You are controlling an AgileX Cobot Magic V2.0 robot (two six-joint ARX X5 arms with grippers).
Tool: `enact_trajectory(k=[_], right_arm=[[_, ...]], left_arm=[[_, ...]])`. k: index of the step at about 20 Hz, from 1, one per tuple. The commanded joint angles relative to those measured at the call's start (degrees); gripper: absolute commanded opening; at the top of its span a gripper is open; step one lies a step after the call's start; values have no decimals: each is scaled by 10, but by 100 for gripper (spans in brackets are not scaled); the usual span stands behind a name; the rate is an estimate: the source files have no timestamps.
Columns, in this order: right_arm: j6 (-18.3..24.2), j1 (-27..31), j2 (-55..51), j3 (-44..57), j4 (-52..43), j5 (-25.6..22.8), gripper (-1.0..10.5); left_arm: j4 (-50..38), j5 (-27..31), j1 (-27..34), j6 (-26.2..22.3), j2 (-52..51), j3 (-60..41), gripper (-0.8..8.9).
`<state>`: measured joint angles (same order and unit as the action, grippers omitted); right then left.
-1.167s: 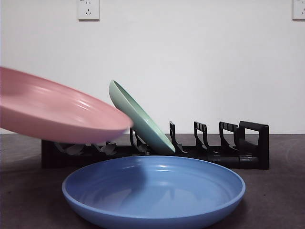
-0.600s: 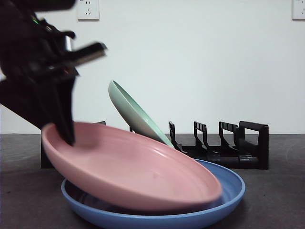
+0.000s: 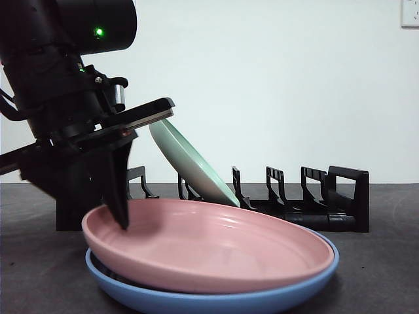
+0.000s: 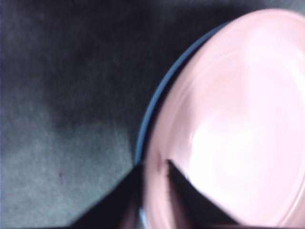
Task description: Place the plate
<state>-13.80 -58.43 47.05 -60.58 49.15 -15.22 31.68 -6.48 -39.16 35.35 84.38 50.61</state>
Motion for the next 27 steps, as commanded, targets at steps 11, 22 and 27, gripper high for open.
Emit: enact_trajectory(k=[11,22,27], right_arm=[[-10,-1,20,-3,-5,10,311],[10,93,352,-218,-16,228,311],[9,98,513,-378,3,226,311]], left_arm=[[120,11,30,-81,-150,26,385],[350,108,199,-173,-404,31,384],[398,137,231,-194,-422,31,384]])
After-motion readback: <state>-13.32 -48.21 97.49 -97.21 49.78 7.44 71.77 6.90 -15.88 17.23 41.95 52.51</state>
